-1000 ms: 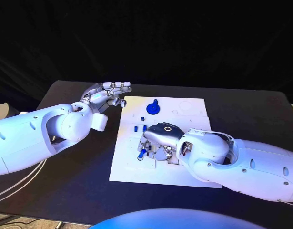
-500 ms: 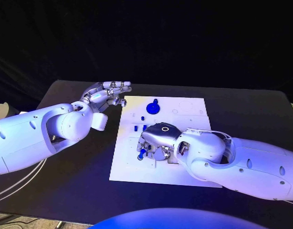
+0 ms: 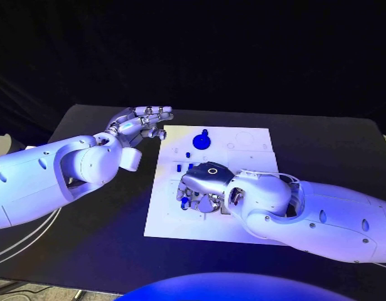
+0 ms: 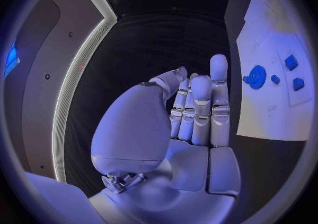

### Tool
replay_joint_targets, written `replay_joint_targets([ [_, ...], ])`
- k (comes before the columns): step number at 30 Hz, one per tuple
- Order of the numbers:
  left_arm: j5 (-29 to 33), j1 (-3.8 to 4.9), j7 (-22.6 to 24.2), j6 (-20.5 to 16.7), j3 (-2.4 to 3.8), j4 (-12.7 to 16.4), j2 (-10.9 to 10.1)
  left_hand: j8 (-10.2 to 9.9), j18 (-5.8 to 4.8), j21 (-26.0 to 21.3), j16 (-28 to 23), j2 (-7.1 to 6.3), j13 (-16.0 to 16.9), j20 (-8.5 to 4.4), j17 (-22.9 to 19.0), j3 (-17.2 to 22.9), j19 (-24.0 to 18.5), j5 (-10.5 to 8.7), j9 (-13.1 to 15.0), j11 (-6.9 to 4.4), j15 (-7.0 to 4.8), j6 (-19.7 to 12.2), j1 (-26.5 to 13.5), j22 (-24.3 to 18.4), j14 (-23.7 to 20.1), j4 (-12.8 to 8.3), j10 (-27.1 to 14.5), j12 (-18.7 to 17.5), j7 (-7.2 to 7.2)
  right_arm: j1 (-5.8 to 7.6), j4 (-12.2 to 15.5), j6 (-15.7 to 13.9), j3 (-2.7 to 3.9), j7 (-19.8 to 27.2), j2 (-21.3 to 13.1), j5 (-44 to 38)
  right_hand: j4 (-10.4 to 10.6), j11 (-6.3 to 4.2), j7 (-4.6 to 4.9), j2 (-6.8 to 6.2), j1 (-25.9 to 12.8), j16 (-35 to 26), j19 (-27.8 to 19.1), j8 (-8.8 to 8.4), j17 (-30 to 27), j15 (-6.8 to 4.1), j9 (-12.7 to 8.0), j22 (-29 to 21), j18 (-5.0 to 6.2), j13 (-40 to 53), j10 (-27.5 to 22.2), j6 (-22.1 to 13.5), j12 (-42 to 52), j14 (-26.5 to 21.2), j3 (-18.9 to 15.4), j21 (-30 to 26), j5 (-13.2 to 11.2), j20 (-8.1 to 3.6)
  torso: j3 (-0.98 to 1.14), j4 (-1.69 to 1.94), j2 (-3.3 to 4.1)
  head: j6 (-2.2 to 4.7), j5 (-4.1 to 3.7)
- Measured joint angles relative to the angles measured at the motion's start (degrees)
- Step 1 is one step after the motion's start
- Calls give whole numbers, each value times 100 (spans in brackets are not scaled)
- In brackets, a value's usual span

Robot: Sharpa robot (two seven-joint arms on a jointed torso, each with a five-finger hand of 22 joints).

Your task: Assemble the parts on the task board

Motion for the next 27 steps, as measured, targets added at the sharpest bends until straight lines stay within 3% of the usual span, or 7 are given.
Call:
replay_joint_targets([
  [27,0,-1,-15,24,0,1,-16,0,0,0,0,0,0,0,1,0,0,0,0,-9,-1,0,0,1,-1,0,-9,0,0,-3,78,346,-16,-160,-11,-153,-7,8,-27,-30,12,0,0,0,-16,0,65,-5,1,-1,-7,27,-31,0,-8,0,-4,0,3,0,-1,-30,13],
])
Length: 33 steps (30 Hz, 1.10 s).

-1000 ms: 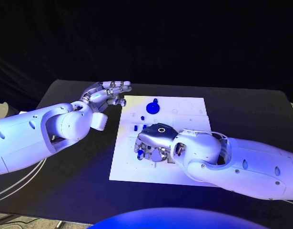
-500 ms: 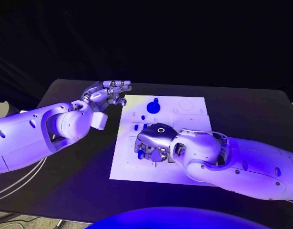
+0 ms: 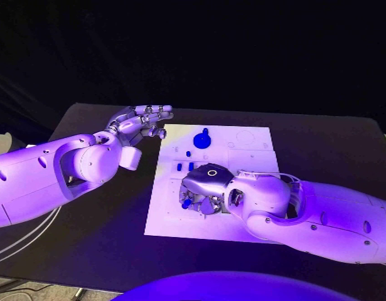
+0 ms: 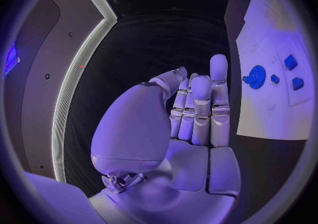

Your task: Assemble the parts on the task board

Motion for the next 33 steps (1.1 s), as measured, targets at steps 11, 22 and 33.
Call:
replay_joint_targets([
  [11,0,0,-8,8,0,1,-3,0,0,0,0,0,0,0,-12,-24,0,0,0,0,1,0,0,-6,1,-24,0,0,0,5,-16,53,6,-56,41,-38,48,21,58,-50,-158,0,-17,-11,-26,0,2,-31,0,0,-46,-58,-105,0,-49,0,1,17,-4,-3,0,-8,8],
  [22,0,0,-23,16,0,10,-16,0,0,0,0,0,0,0,-17,-24,0,0,-5,0,21,0,0,-5,-17,-24,0,0,0,-31,-140,20,-48,-117,76,-19,158,307,122,-324,-427,-80,-154,-194,-203,208,-282,-294,0,-23,-1335,-1431,-142,0,-492,-176,32,197,-8,-1,-2,6,2],
  [33,0,0,-43,37,0,19,-31,22,0,0,0,0,0,0,-41,-56,0,0,-5,10,1,-21,0,-11,-39,-24,-30,0,21,-34,80,-394,-37,-117,-235,-14,166,317,100,-322,-425,-80,-154,-190,-246,228,-251,-308,0,-6,-1425,-1465,-85,-20,-704,-176,31,237,-3,-3,-3,8,-27],
])
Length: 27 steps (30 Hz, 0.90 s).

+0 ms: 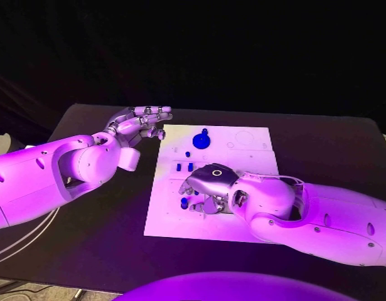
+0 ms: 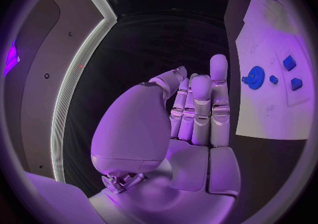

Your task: Assemble the parts on the task board

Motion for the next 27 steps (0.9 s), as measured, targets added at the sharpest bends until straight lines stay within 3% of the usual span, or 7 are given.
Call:
replay_joint_targets([
  [4,0,0,-6,7,0,0,-10,0,0,-12,0,0,0,0,-3,0,0,0,0,0,0,0,0,0,0,0,0,0,0,14,193,-270,92,1,-348,28,3,-48,1,59,59,-30,0,48,-42,0,21,0,0,25,217,164,139,0,-59,0,0,0,3,-9,-4,21,-35],
  [9,0,0,-11,17,-2,0,-18,0,0,-21,0,0,0,0,-15,0,0,0,0,0,0,0,0,-5,0,0,0,0,0,163,432,-650,189,-64,-1052,327,148,-154,149,57,52,37,56,183,46,-36,65,146,0,100,934,514,483,29,-210,65,0,-56,4,-28,-15,60,-104],
  [12,0,0,-12,20,-6,8,-24,0,0,-21,0,0,0,0,-15,0,0,0,0,0,0,0,0,-5,0,0,0,0,0,249,566,-868,215,-180,-1530,809,328,-251,85,-36,-162,369,271,275,466,-156,87,616,0,248,1524,712,769,19,-341,390,115,-126,4,-53,-26,82,-148],
  [15,0,0,-12,22,-10,35,-32,0,0,-21,0,0,0,0,-20,0,0,0,0,0,0,0,0,-5,0,0,0,0,0,273,670,-1036,215,-348,-1904,1336,501,-401,2,-127,-346,571,393,316,699,-274,87,884,-91,507,2071,796,1127,21,-532,584,474,-229,4,-78,-37,104,-222],
  [19,0,0,-12,23,-20,60,-53,0,-1,-21,0,0,0,0,-20,0,0,0,1,0,0,0,0,-5,0,0,0,0,0,243,811,-1174,177,-616,-2313,1871,781,-535,-135,-125,-618,659,430,432,780,-404,135,1008,-91,1521,2398,906,2096,13,-989,668,1376,-377,4,-119,-47,131,-301],
  [22,0,0,-10,23,-24,79,-60,0,0,-21,0,0,0,0,-20,0,0,0,1,0,0,0,0,-5,0,0,0,0,0,156,911,-1226,142,-846,-2486,2090,969,-605,-162,-71,-686,741,430,483,863,-413,180,1070,-91,3098,2365,932,3476,20,-1289,722,1567,-392,4,-158,-53,144,-356],
  [27,0,0,-9,23,-34,90,-59,0,0,-21,0,0,0,0,-19,0,0,0,1,0,20,0,0,-5,-19,0,-1,28,0,66,1002,-1206,94,-1187,-2628,2157,1063,-594,-188,204,-898,838,451,608,968,-413,308,1144,-91,4860,2129,956,4900,20,-1792,772,1596,-413,3,-196,-66,160,-394],
])
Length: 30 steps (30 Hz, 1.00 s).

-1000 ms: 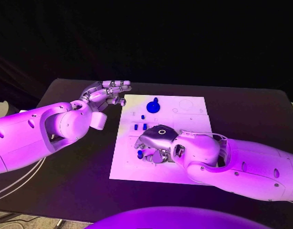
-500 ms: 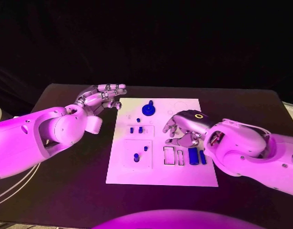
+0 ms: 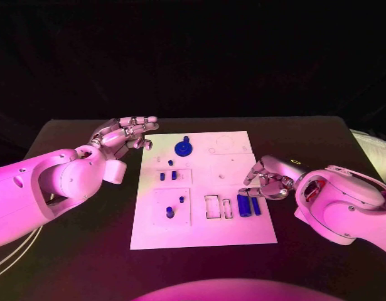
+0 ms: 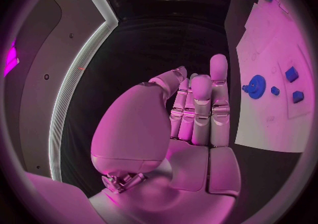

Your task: Assemble the parts on the task board

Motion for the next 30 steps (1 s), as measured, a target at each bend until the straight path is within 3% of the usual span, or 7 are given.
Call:
replay_joint_targets([
  [3,0,0,1,1,-2,2,3,0,0,0,0,0,0,21,0,0,-21,0,0,0,0,0,0,0,0,0,0,0,0,-61,11,55,-21,-140,-5,-17,10,-12,0,88,-44,11,0,39,27,0,47,9,0,350,-12,0,244,0,-154,4,-3,0,-3,-9,-6,2,-5],
  [9,0,0,1,3,-12,4,-7,0,-1,0,0,0,0,21,0,0,-21,0,0,0,1,0,0,1,0,0,0,0,0,-210,-5,214,-45,-323,61,-173,19,-20,0,141,-97,34,0,89,29,0,112,16,0,669,-20,0,436,0,-367,3,-80,0,-3,-9,-5,5,2],
  [17,0,-1,1,3,-19,4,-25,0,-1,0,0,0,0,21,1,0,-21,0,0,0,2,0,0,1,2,0,0,0,0,-263,-27,360,-46,-438,163,-418,16,-20,-19,174,-130,56,0,133,28,0,187,24,0,858,-20,21,499,0,-500,3,-147,1,-13,-13,-3,-1,31],
  [30,0,-1,-5,11,-21,7,-35,0,0,0,0,23,0,21,-7,-39,-21,0,1,0,-11,0,-23,-7,-11,6,-1,0,0,-365,-174,502,-40,-490,421,-672,30,-41,-36,196,-152,55,-1,214,27,-20,268,36,1,959,-41,38,541,-21,-637,3,-291,1,-13,-19,-1,-14,47],
])
